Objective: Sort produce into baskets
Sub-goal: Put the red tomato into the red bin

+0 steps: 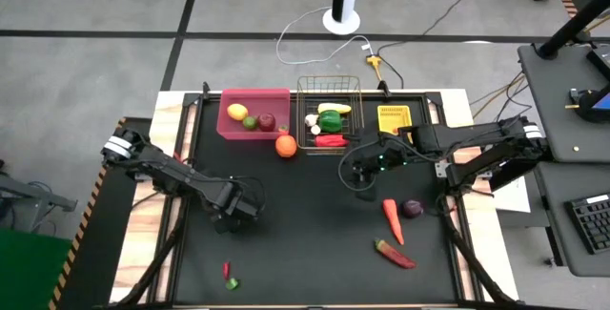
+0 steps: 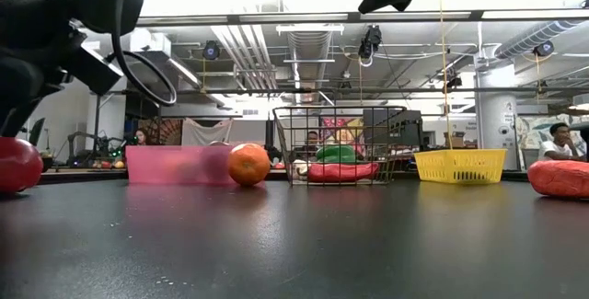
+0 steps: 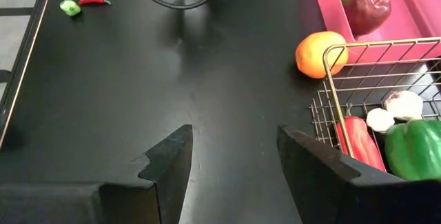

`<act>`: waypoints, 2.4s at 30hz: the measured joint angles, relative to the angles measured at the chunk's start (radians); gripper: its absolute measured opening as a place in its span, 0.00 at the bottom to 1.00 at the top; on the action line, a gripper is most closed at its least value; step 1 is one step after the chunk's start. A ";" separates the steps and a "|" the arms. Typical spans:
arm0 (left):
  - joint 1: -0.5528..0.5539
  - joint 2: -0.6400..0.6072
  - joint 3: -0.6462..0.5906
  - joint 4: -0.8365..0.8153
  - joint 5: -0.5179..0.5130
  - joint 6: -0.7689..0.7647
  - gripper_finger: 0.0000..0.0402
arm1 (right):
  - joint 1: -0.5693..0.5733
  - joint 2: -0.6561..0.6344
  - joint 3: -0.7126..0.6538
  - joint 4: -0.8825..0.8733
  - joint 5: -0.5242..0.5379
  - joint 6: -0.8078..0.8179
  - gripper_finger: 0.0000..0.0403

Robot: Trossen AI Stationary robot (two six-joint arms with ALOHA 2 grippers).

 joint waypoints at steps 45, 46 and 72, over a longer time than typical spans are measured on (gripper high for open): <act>-0.018 -0.038 0.068 0.107 -0.161 0.051 0.62 | 0.002 0.000 -0.021 0.020 -0.001 -0.016 0.50; -0.019 -0.049 0.094 0.136 -0.186 0.066 0.62 | 0.004 0.000 -0.025 0.024 0.000 -0.020 0.50; -0.021 -0.228 0.052 1.188 -0.332 0.476 0.61 | 0.351 -0.001 -0.446 1.021 0.305 -0.594 0.50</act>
